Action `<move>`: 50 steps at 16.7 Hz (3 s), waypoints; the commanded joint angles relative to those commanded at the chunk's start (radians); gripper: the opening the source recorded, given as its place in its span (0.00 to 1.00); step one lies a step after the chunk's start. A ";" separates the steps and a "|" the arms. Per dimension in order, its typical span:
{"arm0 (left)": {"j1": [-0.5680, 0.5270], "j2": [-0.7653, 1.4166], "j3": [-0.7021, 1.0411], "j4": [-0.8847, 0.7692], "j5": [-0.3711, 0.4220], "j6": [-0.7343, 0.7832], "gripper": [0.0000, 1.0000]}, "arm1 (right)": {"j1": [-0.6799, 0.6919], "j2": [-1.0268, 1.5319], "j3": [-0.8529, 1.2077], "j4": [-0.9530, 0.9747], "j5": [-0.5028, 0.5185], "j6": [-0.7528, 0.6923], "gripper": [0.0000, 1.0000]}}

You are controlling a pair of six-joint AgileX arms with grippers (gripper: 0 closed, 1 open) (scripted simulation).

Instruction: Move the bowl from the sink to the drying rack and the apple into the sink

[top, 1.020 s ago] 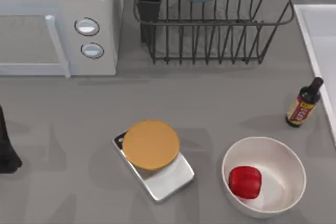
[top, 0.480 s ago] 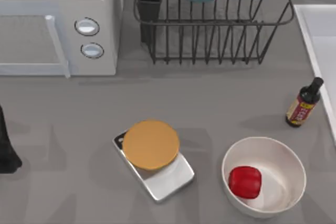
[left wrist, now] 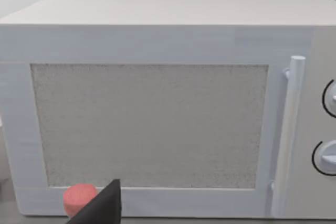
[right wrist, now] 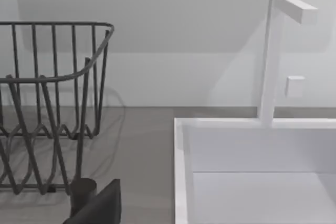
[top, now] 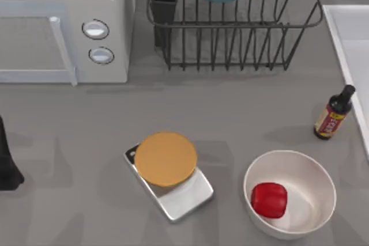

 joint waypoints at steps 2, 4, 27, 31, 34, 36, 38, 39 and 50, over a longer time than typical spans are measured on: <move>0.000 0.000 0.000 0.000 0.000 0.000 1.00 | 0.000 0.000 0.000 0.000 0.000 0.000 1.00; 0.000 0.000 0.000 0.000 0.000 0.000 1.00 | 0.000 0.000 0.000 0.000 0.000 0.000 1.00; 0.000 0.000 0.000 0.000 0.000 0.000 1.00 | 0.370 0.612 0.488 -0.417 0.003 0.340 1.00; 0.000 0.000 0.000 0.000 0.000 0.000 1.00 | 0.530 1.008 0.760 -0.651 0.004 0.503 1.00; 0.000 0.000 0.000 0.000 0.000 0.000 1.00 | 0.626 1.303 0.950 -0.818 0.002 0.605 1.00; 0.000 0.000 0.000 0.000 0.000 0.000 1.00 | 0.673 1.471 1.059 -0.915 0.001 0.658 1.00; 0.000 0.000 0.000 0.000 0.000 0.000 1.00 | 0.704 1.600 1.147 -0.994 0.000 0.699 1.00; 0.000 0.000 0.000 0.000 0.000 0.000 1.00 | 0.714 1.648 1.182 -1.026 0.000 0.714 1.00; 0.000 0.000 0.000 0.000 0.000 0.000 1.00 | 0.725 1.744 1.220 -1.050 -0.004 0.738 1.00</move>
